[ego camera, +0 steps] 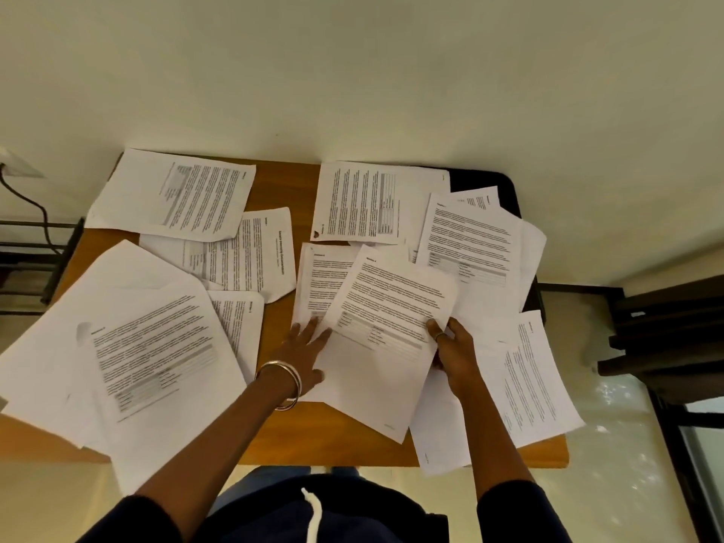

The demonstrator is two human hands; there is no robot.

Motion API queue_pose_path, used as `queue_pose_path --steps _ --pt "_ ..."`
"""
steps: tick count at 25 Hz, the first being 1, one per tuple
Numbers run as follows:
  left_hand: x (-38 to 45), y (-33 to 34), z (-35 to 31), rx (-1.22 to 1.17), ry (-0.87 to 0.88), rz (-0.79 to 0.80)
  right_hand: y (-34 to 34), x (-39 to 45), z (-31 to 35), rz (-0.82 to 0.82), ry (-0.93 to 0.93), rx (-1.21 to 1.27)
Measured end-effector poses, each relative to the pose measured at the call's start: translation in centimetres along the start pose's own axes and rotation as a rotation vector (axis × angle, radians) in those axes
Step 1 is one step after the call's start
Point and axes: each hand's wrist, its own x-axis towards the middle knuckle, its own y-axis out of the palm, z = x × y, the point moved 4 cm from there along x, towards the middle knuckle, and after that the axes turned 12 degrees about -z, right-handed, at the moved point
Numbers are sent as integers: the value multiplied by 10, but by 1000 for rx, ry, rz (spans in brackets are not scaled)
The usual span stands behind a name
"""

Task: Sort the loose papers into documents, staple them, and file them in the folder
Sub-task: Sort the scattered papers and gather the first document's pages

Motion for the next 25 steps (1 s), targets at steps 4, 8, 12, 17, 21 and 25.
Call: queue_pose_path --steps 4,8,12,17,21,25 --pt "-6 16 -2 61 -31 -13 -9 8 -5 28 28 19" --pt "-9 15 -10 65 -85 -83 -12 8 -5 49 31 10" --pt "-12 2 -17 18 -181 -167 -13 12 5 0 8 -76" --pt "-5 -12 -21 -674 -435 -414 -12 11 41 71 -164 -214" --pt "-6 -4 -19 -1151 -692 -295 1 0 42 309 -165 -228" --pt "-16 4 -1 -1198 -786 -308 20 -5 42 340 -216 -394"
